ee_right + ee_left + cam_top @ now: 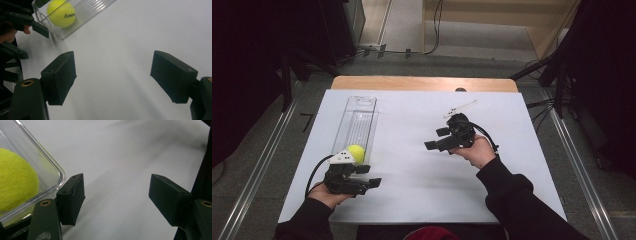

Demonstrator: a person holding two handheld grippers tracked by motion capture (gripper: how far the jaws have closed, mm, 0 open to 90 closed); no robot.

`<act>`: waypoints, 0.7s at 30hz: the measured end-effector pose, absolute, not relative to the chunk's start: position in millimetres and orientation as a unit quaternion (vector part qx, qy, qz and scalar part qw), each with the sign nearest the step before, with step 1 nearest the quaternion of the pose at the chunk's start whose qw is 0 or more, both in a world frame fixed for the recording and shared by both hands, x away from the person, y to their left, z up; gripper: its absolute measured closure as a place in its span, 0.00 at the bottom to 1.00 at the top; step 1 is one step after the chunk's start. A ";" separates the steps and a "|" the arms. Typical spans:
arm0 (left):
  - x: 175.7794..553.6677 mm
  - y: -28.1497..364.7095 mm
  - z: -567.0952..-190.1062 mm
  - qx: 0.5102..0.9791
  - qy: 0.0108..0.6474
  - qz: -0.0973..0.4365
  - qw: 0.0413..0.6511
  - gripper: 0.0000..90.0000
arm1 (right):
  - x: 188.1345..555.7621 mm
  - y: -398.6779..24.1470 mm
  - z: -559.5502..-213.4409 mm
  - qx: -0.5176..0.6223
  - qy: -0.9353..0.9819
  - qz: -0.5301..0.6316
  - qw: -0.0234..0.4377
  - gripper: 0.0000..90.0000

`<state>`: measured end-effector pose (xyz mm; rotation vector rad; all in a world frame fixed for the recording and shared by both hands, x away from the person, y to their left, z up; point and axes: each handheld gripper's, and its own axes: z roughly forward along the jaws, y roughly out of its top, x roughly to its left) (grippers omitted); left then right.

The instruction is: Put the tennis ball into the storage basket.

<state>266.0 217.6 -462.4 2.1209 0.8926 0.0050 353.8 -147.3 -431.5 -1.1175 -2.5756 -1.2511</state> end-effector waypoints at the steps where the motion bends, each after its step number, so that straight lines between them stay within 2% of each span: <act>1: 266.0 217.6 -462.4 0.841 0.355 0.002 0.408 0.33 | 353.2 -148.7 -431.9 -0.363 -0.837 -0.409 0.032 0.20; 21: 266.1 217.7 -462.6 0.841 0.355 0.002 0.407 0.33 | 333.6 -167.5 -435.3 -0.366 -0.836 -0.409 0.009 0.20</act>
